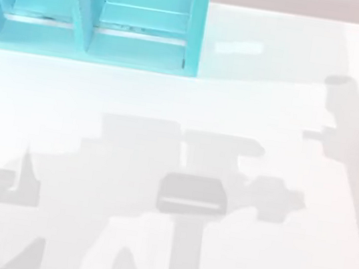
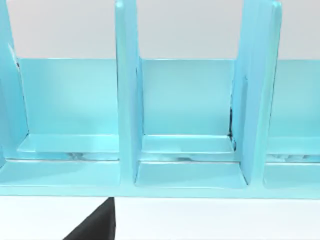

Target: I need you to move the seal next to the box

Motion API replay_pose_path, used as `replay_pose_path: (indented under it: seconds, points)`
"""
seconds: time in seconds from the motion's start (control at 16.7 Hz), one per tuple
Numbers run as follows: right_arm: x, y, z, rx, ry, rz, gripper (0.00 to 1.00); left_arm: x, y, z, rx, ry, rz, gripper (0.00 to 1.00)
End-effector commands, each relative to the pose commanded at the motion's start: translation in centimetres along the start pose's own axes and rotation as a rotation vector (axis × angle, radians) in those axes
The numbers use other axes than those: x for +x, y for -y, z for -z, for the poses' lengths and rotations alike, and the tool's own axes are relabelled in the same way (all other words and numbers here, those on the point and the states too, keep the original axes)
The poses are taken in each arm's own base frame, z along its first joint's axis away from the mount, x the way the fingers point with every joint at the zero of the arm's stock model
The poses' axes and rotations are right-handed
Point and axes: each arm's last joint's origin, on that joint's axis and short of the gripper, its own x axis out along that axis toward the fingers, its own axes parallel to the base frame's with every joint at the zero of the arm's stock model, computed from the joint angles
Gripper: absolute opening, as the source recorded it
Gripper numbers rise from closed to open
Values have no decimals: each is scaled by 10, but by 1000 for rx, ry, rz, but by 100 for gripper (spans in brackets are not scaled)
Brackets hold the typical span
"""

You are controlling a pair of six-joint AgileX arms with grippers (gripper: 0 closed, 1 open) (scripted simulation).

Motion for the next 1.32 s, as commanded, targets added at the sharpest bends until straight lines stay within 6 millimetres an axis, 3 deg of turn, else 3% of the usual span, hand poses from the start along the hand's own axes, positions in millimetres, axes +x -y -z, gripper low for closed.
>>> replay_pose_path:
  seconds: [0.18, 0.42, 0.66, 0.78, 1.02, 1.32]
  points:
    - [-7, 13, 2, 0, 7, -2, 0, 0, 0, 0, 0, 0, 0, 100]
    - [-6, 12, 1, -2, 7, -3, 0, 0, 0, 0, 0, 0, 0, 100]
    - [-13, 8, -11, -26, 126, -89, 0, 0, 0, 0, 0, 0, 0, 100]
    - [-4, 11, -12, -27, 138, -112, 0, 0, 0, 0, 0, 0, 0, 100]
    - [37, 17, -4, -6, 50, -68, 0, 0, 0, 0, 0, 0, 0, 100]
    - [58, 13, 2, 0, 7, -2, 0, 0, 0, 0, 0, 0, 0, 100]
